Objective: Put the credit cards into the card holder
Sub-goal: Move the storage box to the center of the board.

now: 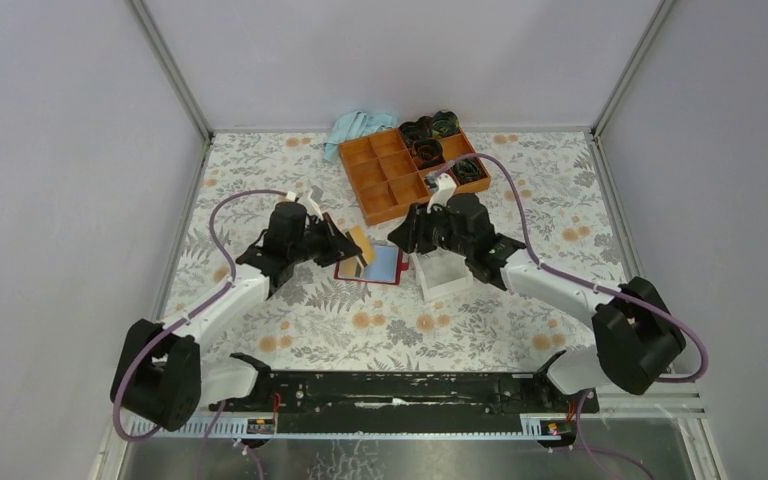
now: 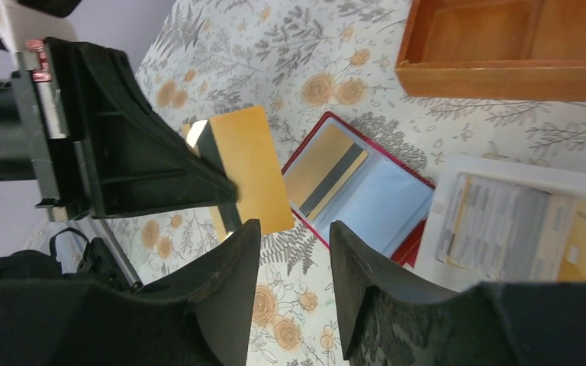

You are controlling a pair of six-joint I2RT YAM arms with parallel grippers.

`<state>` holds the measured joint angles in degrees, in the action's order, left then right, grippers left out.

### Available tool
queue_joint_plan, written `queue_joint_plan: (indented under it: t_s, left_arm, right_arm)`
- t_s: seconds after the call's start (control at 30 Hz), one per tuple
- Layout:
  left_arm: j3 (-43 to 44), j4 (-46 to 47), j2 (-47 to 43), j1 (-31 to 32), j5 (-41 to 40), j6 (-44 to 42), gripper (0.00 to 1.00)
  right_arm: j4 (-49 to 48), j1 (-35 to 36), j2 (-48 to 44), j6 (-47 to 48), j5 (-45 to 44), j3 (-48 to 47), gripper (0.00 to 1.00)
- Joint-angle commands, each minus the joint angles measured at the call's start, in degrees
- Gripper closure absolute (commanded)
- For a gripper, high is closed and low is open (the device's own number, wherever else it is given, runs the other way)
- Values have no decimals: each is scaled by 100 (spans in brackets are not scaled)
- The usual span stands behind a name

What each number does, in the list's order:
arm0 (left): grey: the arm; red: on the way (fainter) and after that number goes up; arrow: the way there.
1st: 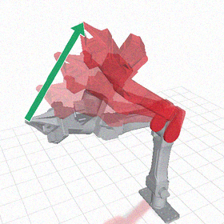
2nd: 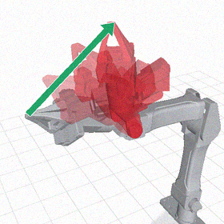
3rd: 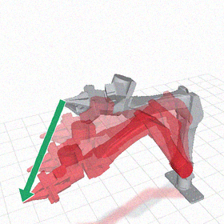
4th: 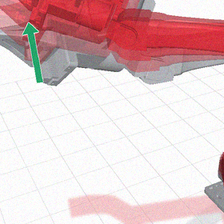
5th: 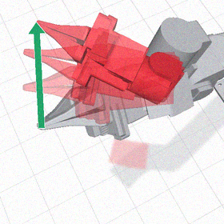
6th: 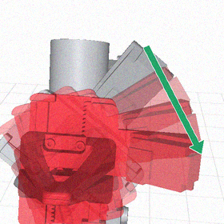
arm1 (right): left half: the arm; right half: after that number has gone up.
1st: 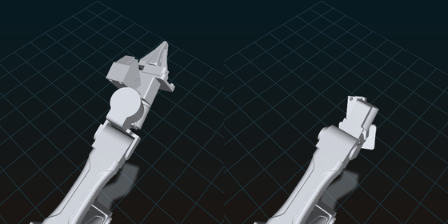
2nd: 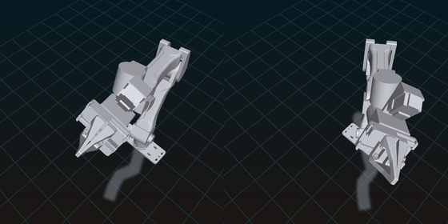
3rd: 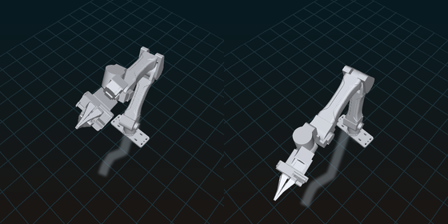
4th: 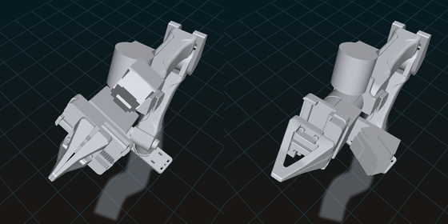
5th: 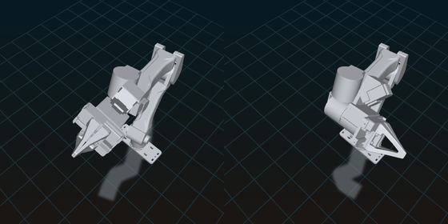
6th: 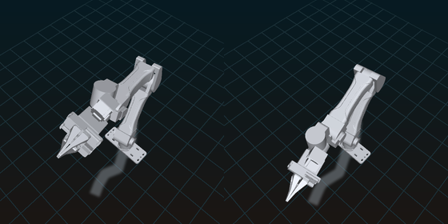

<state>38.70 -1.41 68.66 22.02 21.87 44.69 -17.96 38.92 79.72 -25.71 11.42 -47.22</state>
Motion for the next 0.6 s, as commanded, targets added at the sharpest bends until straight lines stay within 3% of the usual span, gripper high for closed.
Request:
queue_joint_plan:
  t_s: [0.0,0.23,0.57]
  left_arm:
    - [159,-374,330,-254,624,-421,100]
    - [616,-1111,890,-311,622,-931,100]
    - [1263,-1771,1648,-339,521,-1476,100]
  right_arm:
    - [216,-24,425,67,715,-471,54]
    - [1057,89,1052,140,360,-914,57]
    - [1905,495,2142,177,-982,-1585,86]
